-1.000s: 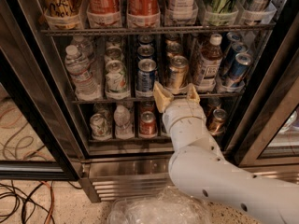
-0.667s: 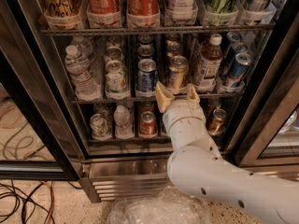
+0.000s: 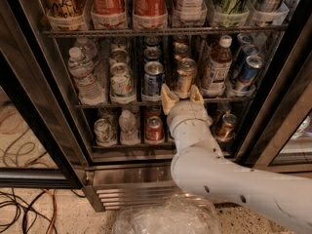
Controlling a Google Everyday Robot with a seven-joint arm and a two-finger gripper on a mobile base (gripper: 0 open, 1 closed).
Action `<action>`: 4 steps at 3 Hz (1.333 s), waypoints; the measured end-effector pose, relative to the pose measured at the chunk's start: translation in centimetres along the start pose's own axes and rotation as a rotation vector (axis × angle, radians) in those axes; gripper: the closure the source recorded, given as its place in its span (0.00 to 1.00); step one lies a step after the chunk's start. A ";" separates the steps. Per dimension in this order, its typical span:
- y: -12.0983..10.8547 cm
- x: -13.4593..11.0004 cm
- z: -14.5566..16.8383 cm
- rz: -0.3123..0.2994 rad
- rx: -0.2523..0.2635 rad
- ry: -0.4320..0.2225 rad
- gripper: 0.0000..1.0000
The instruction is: Pick orange can from middle shelf of fridge
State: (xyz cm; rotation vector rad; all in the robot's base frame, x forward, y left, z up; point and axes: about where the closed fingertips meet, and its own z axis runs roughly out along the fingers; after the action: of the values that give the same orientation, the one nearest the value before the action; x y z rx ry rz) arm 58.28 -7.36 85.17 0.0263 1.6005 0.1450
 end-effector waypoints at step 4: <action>-1.9 0.3 3.7 -0.044 0.060 -0.034 0.41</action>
Offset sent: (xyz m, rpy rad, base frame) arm 0.0344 -0.0159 -0.0105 -0.0347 -0.0131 -0.0530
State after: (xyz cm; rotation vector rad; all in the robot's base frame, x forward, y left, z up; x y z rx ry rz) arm 62.08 -8.93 84.58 0.0403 1.5702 0.0621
